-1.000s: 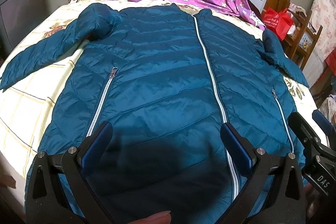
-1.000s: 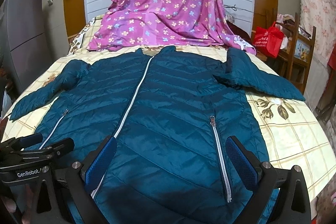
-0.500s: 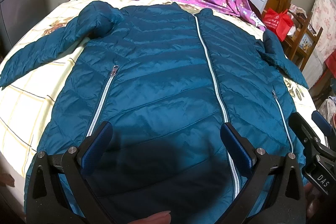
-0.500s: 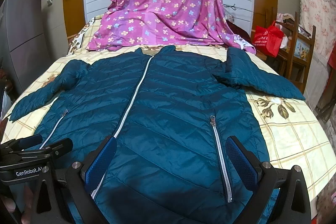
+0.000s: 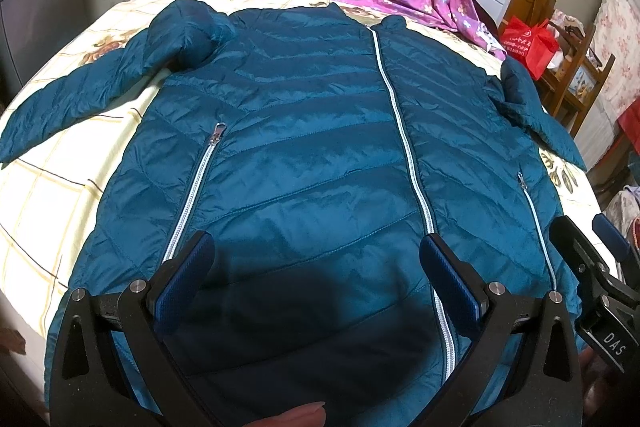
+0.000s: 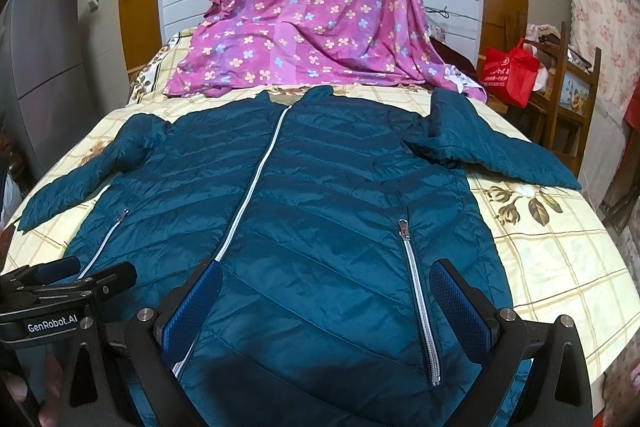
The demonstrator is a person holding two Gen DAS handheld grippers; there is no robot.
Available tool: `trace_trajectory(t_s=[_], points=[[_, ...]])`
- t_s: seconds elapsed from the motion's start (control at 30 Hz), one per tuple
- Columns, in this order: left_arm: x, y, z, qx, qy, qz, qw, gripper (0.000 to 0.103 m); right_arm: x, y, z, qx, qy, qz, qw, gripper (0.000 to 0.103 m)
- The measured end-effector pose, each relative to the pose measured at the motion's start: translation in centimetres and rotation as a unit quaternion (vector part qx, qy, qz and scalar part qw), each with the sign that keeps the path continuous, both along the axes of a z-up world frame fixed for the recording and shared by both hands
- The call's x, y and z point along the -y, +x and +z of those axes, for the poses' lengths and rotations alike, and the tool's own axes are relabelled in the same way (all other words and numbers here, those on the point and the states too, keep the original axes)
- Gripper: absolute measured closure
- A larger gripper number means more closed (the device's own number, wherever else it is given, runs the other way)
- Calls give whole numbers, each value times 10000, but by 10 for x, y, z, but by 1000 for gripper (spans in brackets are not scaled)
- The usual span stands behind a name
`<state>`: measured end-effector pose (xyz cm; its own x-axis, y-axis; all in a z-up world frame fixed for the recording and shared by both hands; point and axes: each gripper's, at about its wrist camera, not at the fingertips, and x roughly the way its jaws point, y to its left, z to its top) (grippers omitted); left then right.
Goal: Fold large clothes
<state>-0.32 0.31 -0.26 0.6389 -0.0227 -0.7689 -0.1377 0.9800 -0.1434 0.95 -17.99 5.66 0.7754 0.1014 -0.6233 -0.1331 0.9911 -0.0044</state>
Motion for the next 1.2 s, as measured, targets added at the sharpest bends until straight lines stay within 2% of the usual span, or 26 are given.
trace_trajectory(t_s=[1.2], points=[[2,-2,0,-15,-18,2,10000,0,6,0,0,-13,48,-38,10000,0]])
